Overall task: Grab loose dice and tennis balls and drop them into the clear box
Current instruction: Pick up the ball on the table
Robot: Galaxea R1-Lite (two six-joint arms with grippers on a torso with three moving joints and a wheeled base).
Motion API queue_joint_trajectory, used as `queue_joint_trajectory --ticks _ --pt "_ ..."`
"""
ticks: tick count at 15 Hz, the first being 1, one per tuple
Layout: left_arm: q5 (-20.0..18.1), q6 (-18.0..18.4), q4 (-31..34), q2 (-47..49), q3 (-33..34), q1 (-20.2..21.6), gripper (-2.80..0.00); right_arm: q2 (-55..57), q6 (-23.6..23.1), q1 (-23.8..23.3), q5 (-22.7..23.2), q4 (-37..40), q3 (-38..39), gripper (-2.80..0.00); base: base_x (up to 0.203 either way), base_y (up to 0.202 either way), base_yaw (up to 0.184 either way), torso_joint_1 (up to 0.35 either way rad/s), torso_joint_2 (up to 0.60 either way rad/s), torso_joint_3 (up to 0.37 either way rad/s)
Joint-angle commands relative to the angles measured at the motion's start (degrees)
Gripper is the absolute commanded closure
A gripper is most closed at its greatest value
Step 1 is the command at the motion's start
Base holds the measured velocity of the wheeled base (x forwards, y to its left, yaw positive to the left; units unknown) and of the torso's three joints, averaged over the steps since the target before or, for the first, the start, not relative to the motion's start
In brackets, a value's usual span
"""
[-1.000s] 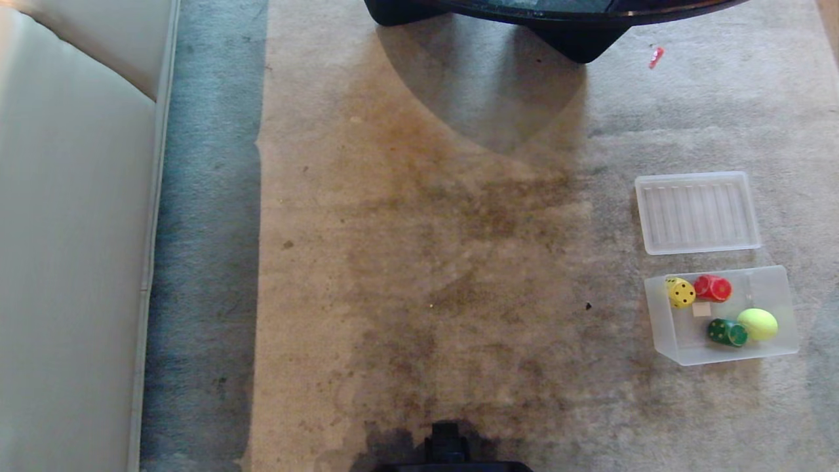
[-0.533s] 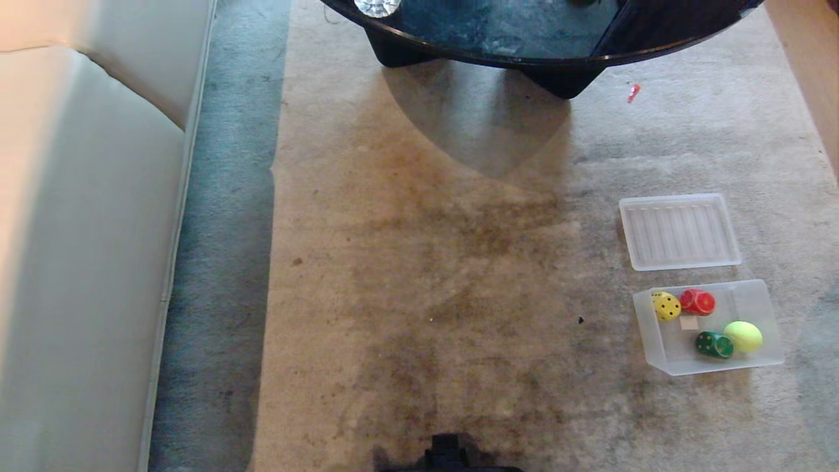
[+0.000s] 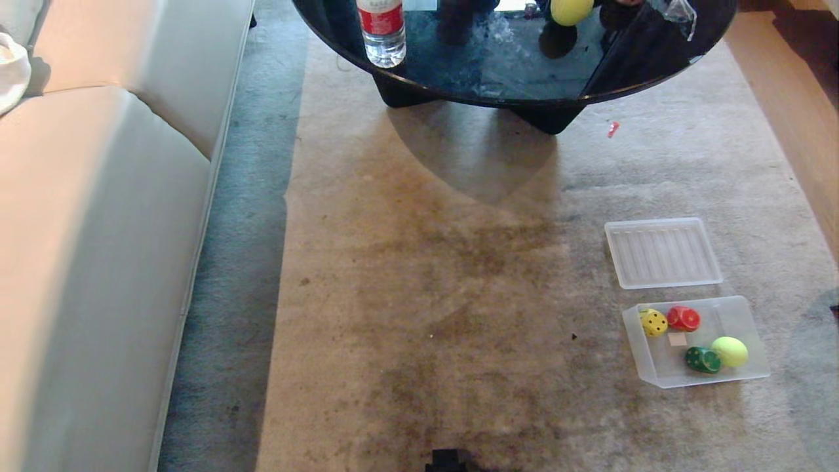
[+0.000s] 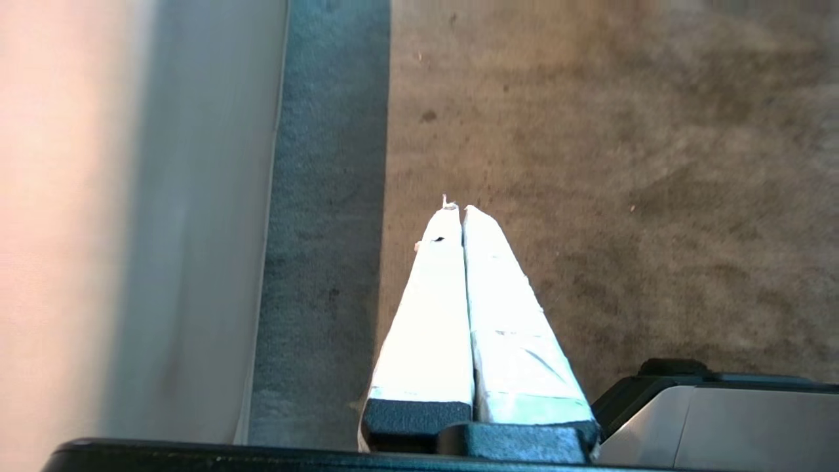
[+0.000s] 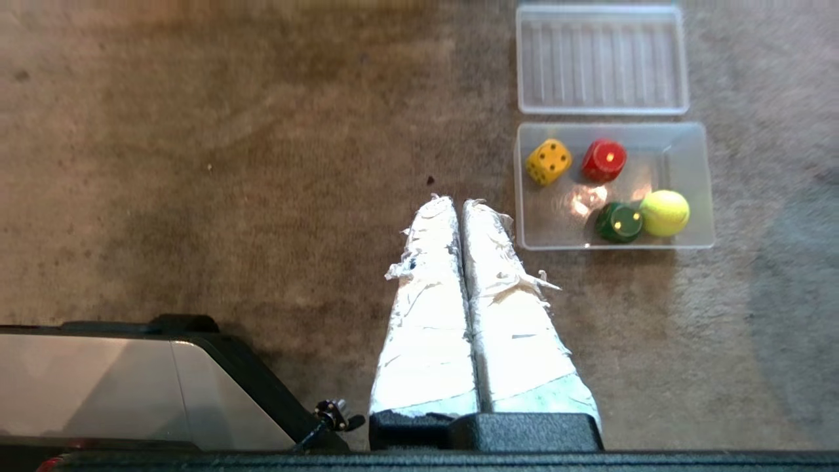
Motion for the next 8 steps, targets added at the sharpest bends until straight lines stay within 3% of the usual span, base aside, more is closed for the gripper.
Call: queue_joint_trajectory --ticks 1,8 --pt "0.04 -0.03 0.0 0.0 0.0 0.0 0.0 0.1 -0.05 0.06 0.04 0.03 0.09 0.0 0.0 0.0 0.0 0.002 0.0 0.203" --pt "0.04 -0.03 0.0 0.0 0.0 0.0 0.0 0.1 -0.05 0.06 -0.02 -0.06 0.09 0.0 0.0 0.0 0.0 0.003 0.0 0.201"
